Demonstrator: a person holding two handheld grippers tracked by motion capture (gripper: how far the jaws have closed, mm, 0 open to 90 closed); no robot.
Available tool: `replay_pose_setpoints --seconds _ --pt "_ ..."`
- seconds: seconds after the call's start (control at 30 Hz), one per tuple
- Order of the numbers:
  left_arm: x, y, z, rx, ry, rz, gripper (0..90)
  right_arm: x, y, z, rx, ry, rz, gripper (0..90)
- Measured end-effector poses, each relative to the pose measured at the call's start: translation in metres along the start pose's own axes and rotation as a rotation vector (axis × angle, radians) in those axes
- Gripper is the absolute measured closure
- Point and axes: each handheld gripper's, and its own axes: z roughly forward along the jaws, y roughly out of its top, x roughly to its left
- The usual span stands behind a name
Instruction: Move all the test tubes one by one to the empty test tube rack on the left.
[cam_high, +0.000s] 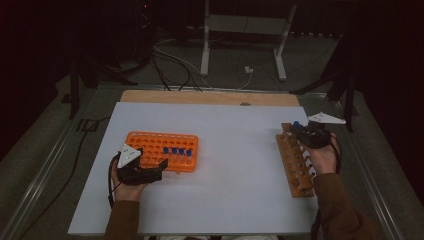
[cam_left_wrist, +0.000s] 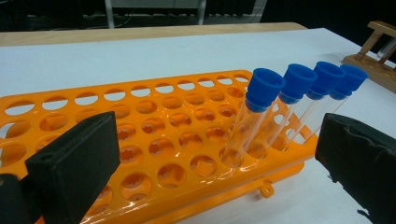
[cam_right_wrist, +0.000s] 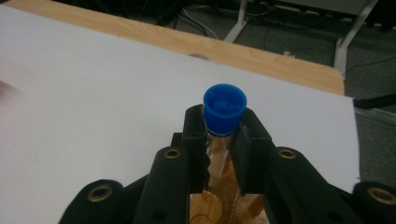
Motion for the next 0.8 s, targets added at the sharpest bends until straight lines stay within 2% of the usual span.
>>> replay_pose_setpoints --seconds 0.1,0.4,0.57,0.8 --pt "0.000 0.000 0.000 -0.002 0.001 -0.003 0.8 0.000 0.005 -0.007 -0.017 -0.001 0.002 76.5" --pt "-0.002 0.004 -0.002 -0.014 -0.008 -0.003 0.9 0.007 0.023 -0.030 -0.085 -0.008 -0.035 76.6" --pt "-0.007 0.008 -0.004 -0.034 -0.008 0.008 0.9 0.020 0.030 -0.036 -0.112 0.051 -0.046 76.6" --pt "-0.017 0.015 -0.008 -0.051 -0.020 0.034 0.9 0.052 0.033 -0.029 -0.099 0.126 -0.099 76.5"
